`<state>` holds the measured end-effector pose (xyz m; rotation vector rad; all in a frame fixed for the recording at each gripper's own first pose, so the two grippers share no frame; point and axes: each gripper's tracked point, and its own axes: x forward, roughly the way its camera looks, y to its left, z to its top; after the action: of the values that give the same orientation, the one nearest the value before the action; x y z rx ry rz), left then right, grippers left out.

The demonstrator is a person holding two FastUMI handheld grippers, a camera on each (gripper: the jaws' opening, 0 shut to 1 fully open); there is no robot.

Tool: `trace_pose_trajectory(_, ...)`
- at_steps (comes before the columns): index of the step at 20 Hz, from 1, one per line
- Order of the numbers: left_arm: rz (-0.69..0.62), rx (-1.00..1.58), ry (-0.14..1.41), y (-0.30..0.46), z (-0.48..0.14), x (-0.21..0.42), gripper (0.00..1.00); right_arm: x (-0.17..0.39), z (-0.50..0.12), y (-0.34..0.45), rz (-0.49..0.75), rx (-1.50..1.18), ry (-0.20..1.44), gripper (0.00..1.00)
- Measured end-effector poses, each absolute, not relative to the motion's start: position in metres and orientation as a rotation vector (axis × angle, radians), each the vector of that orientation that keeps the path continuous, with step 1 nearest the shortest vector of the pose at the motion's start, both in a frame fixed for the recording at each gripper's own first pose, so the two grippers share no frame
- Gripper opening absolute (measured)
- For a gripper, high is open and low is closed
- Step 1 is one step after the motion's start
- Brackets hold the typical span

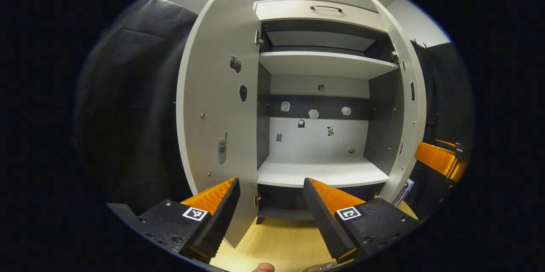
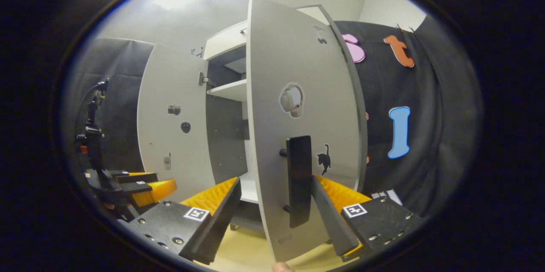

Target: Grasp the bottle in the cabinet with the left hand and place it on the coaster, then close the right door with the right hand and the left door with the left hand.

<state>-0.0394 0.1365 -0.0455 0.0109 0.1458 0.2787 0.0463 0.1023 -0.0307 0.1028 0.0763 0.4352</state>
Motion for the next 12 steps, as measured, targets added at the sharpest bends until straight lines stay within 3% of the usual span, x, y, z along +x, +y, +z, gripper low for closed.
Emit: trace_pose_trajectory(12,0.313,0.01,0.151,0.149,-0.048,-0.043,0.94,0.042,-0.024,0.106,0.45,0.119,0.07,0.98)
